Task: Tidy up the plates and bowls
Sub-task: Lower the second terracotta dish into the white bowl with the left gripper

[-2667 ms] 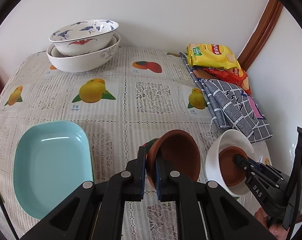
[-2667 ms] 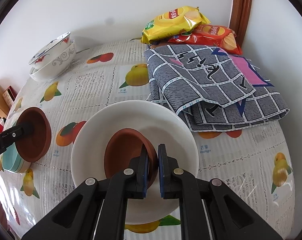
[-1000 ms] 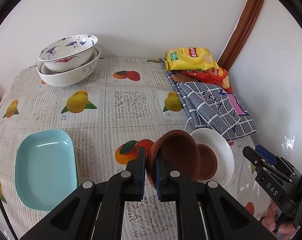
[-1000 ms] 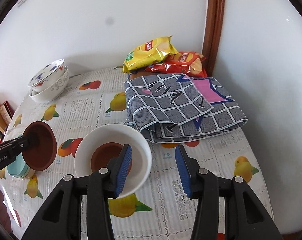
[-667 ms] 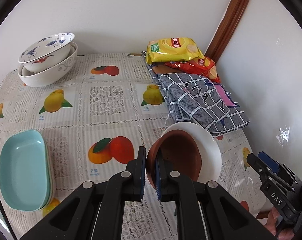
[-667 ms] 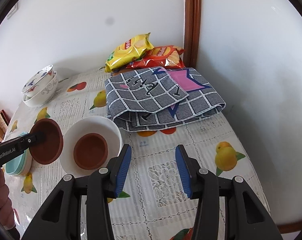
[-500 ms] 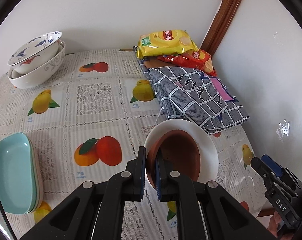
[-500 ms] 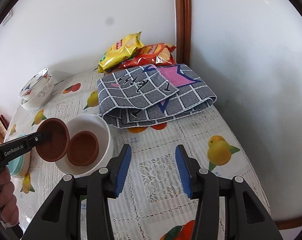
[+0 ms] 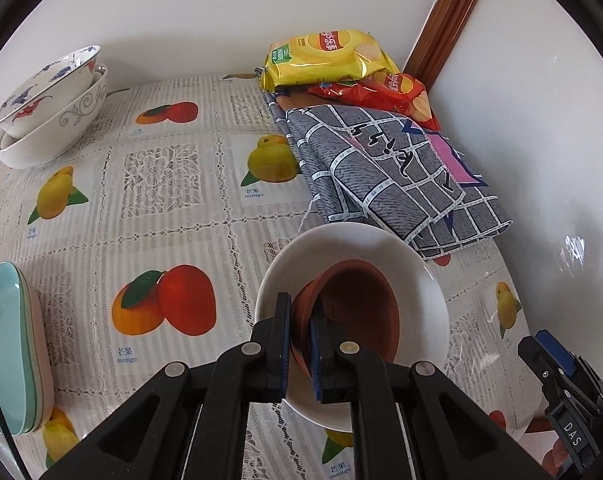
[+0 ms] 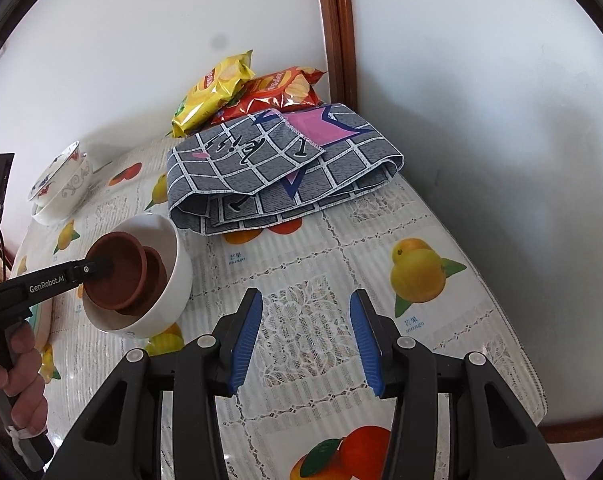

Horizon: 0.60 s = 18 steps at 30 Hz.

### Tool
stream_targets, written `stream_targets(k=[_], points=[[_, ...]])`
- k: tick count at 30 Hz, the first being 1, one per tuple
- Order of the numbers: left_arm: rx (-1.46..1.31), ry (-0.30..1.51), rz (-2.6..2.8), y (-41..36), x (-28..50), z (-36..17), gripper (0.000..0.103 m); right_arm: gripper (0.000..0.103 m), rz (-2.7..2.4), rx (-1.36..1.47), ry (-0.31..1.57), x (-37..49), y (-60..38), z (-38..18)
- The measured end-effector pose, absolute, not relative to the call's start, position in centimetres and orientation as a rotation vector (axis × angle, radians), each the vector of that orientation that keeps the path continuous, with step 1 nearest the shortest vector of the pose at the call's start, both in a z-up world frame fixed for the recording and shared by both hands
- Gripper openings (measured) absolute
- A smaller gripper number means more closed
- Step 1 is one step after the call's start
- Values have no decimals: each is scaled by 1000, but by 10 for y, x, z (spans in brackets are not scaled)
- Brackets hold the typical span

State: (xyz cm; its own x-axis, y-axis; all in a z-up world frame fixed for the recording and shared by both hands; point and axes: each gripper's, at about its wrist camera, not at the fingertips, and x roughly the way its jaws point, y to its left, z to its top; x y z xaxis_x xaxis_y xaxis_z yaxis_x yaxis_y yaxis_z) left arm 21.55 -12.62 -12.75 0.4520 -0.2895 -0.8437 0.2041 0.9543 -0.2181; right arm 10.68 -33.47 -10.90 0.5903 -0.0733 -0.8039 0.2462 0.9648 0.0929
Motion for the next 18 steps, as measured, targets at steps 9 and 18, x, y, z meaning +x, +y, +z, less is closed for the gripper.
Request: stream_targets(k=[9, 18], points=[[-101, 1076, -312, -130, 219, -134, 9, 46, -172, 207, 929, 106, -333, -112], [-113, 1077, -331, -130, 218, -134, 10, 46, -157, 207, 940, 106, -329, -113]])
